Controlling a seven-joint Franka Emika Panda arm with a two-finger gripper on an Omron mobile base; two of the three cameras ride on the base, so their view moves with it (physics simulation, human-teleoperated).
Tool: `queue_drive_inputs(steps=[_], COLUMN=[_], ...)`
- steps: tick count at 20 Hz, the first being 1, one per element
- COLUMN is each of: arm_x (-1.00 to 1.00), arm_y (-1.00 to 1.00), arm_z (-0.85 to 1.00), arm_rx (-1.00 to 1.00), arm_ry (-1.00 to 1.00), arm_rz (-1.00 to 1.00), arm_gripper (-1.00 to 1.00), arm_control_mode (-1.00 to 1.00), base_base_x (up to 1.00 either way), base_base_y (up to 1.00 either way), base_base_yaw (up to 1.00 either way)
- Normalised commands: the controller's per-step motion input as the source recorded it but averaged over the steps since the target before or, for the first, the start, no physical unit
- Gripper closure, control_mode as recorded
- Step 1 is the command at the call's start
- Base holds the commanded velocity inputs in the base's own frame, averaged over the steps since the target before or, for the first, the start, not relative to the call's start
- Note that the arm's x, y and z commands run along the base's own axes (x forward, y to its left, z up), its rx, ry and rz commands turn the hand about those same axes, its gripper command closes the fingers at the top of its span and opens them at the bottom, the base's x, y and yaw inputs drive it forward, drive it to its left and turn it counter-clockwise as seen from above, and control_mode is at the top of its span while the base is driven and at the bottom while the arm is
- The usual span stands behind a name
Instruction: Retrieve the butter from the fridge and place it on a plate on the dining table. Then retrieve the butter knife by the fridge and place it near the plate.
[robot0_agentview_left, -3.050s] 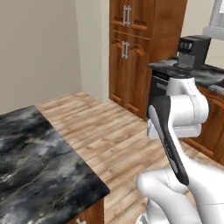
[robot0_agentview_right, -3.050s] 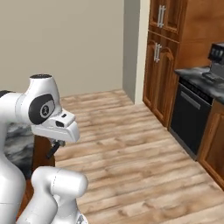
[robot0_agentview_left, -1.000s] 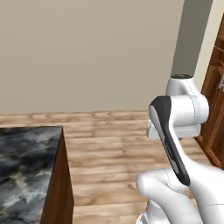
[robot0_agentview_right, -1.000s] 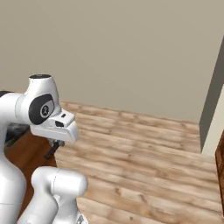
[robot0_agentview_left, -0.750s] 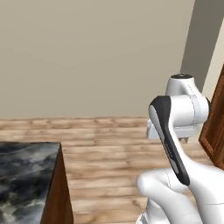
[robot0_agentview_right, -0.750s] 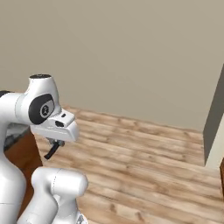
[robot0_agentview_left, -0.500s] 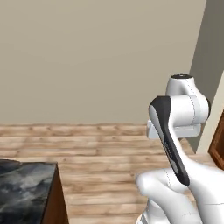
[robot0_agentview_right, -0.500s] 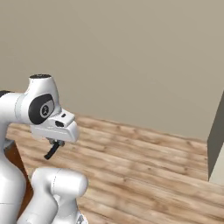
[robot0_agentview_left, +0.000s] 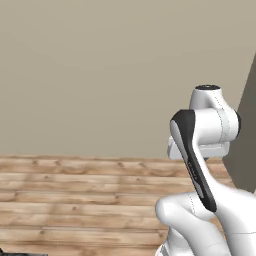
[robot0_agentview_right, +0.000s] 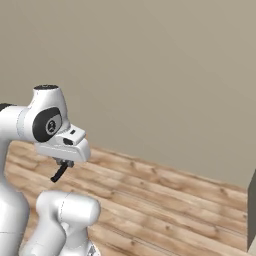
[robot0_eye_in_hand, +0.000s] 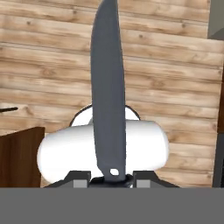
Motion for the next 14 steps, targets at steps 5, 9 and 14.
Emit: queue_drive_inputs(steps=[5,9,14], arm_x=[0.00,0.00,0.00], arm_y=[0.00,0.00,0.00], arm_z=[0.00,0.00,0.00], arm_rx=[0.00,0.00,0.00], arm_ry=[0.00,0.00,0.00], arm_rz=[0.00,0.00,0.00], arm_gripper=[1.00,1.00,1.00], arm_control_mode=[1.00,1.00,1.00], base_base_x=[1.00,1.00,0.90], base_base_y=[-0.02,0.00,0.00], base_base_yaw=[0.29,0.41,0.50])
